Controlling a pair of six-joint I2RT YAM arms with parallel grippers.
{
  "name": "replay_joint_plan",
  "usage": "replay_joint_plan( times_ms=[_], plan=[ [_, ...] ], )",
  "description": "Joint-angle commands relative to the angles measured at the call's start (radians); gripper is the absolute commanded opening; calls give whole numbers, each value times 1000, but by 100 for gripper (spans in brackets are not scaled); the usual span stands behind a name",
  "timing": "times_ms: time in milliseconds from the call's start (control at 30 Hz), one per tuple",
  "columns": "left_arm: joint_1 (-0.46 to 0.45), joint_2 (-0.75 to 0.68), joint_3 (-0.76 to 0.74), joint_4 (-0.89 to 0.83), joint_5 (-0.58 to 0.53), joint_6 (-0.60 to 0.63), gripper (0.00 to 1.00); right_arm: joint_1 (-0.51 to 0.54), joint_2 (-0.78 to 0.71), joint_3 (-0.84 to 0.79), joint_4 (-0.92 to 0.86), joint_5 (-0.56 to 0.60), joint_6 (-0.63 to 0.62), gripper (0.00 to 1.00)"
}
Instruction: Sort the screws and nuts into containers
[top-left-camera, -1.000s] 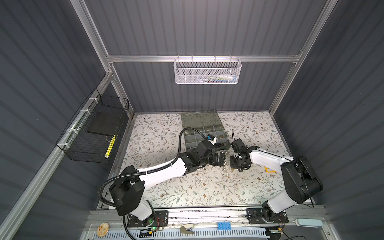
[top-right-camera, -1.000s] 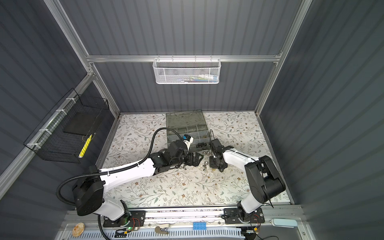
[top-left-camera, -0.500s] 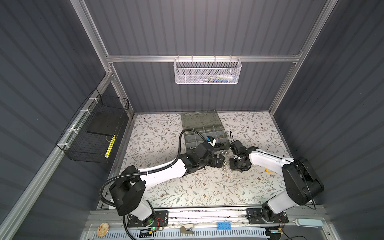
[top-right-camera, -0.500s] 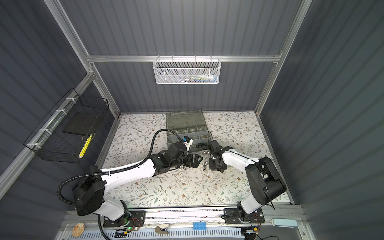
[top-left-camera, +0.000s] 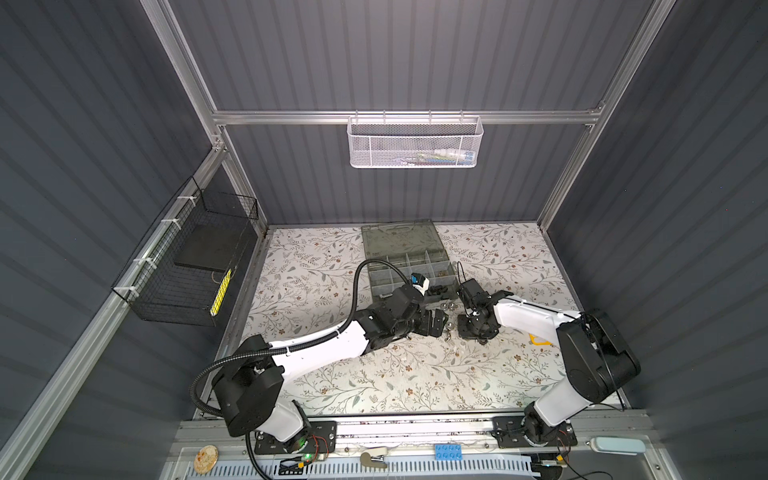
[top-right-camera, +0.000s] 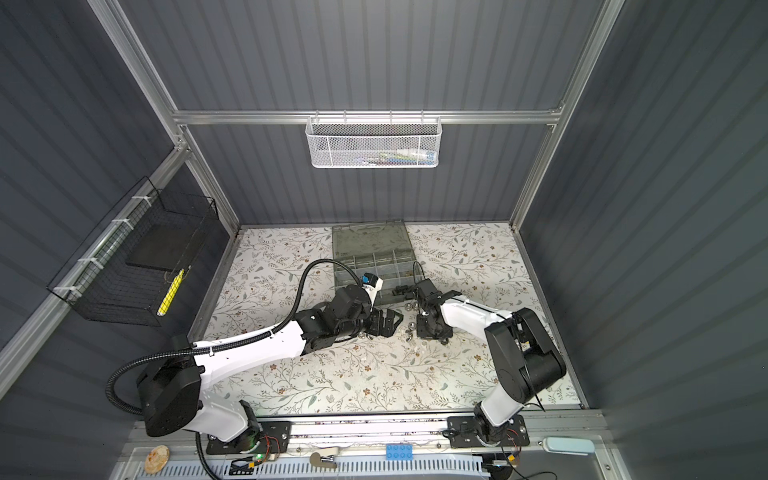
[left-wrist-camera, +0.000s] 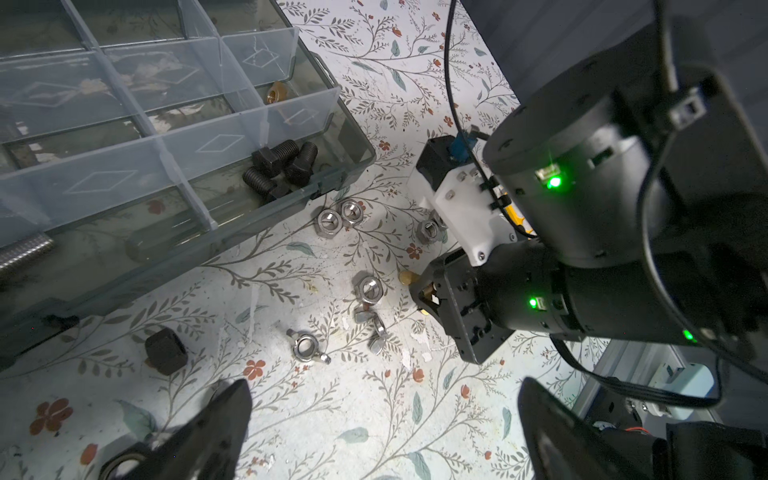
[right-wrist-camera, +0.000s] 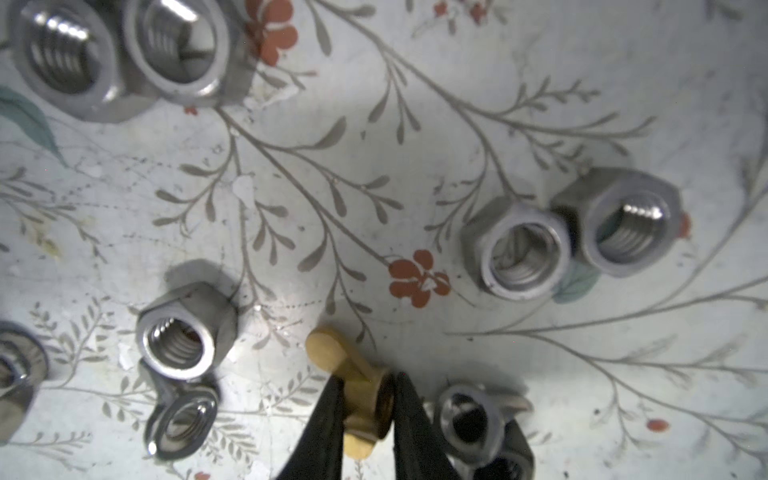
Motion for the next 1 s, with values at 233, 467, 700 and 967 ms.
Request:
replay_joint_plan(
  times_ms=[233, 467, 700, 967],
  plan=[
    [-6, -13, 18, -30, -20, 40, 100, 3, -7, 42, -30, -3, -19, 12],
    [-6, -17, 78, -104, -97, 100, 100, -3, -27, 155, -72, -20, -39, 10],
    [-3, -4, 154, -175, -194, 182, 100, -41, -7, 304, -96, -72, -60, 10],
    [6, 33, 238, -238, -354, 248, 100, -88, 100, 498, -101, -130, -71, 11]
  ],
)
